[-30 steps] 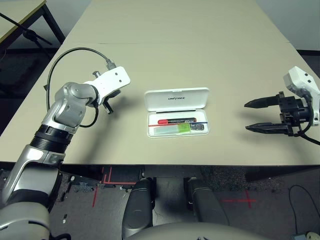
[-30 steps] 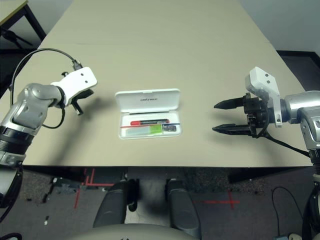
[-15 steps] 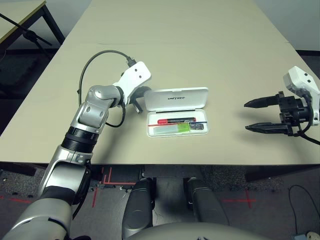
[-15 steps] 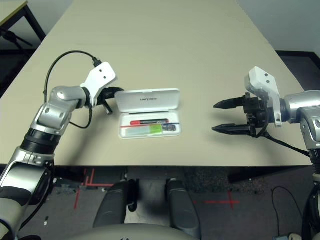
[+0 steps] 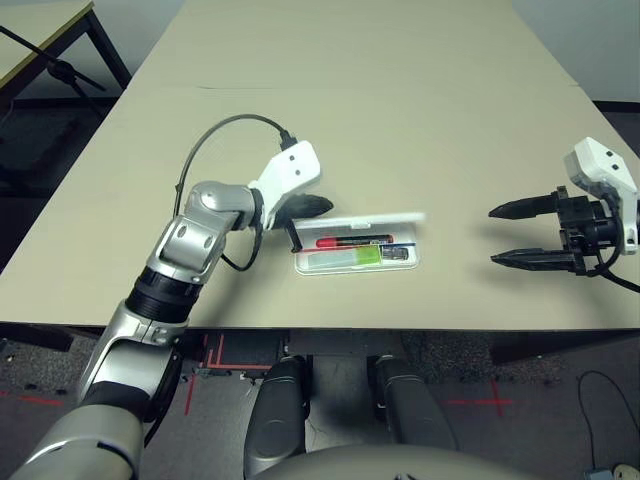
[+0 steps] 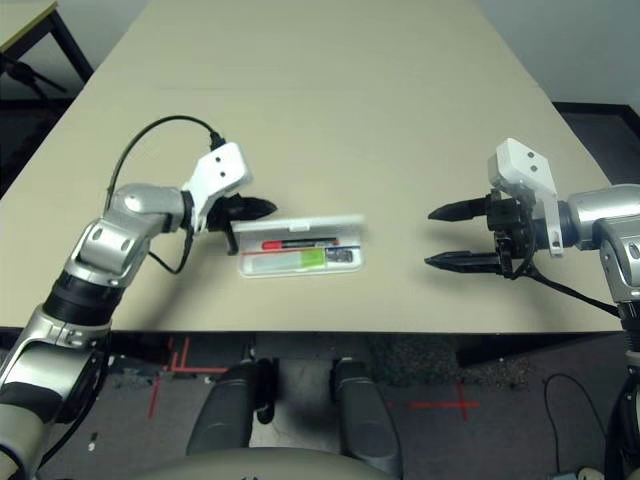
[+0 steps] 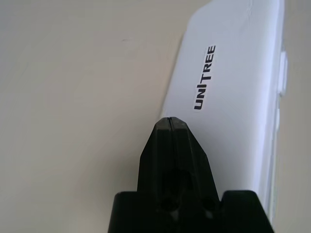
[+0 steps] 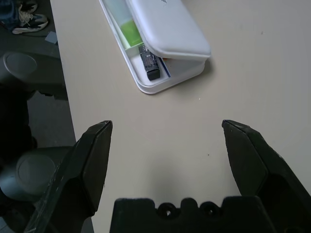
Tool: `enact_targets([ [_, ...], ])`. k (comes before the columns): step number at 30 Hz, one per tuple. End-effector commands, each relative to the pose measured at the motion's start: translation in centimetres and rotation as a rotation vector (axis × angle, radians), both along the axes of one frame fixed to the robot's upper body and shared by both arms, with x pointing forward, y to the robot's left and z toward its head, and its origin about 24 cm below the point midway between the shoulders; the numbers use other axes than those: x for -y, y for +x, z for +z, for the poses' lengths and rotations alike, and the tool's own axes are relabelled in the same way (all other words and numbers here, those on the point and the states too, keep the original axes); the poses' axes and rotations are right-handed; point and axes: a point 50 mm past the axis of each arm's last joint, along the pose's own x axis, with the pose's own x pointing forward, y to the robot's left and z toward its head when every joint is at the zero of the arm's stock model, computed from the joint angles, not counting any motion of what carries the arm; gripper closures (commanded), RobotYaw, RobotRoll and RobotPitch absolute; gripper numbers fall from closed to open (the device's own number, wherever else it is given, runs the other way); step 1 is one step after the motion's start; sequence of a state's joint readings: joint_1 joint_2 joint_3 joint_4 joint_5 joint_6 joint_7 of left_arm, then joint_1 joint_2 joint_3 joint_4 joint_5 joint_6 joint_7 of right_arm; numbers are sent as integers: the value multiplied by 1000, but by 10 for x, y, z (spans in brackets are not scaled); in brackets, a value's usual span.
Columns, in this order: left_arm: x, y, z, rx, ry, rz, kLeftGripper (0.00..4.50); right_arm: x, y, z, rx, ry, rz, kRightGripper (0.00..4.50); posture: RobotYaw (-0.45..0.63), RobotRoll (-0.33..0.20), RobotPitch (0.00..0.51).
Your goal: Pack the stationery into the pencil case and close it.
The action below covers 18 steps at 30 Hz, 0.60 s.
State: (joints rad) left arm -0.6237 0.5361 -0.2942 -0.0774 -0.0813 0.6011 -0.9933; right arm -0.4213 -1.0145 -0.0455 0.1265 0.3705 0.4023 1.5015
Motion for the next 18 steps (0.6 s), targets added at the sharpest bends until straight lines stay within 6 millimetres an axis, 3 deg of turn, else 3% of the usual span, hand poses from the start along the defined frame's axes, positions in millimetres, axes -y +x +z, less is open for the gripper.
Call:
enact_targets([
  [1,8,-11,-17,-82,43,-86,4472,0,0,-6,-15,-15,5,0,1,0,154],
  [9,10,-18,-32,-124,93,-140,4472,1,1,-7,-17,-29,5,0,-1,0,155],
  [18,12,-20,-37,-133,105,-162,4472,2,3,-9,-12,-43,4,0,-4,0,150],
])
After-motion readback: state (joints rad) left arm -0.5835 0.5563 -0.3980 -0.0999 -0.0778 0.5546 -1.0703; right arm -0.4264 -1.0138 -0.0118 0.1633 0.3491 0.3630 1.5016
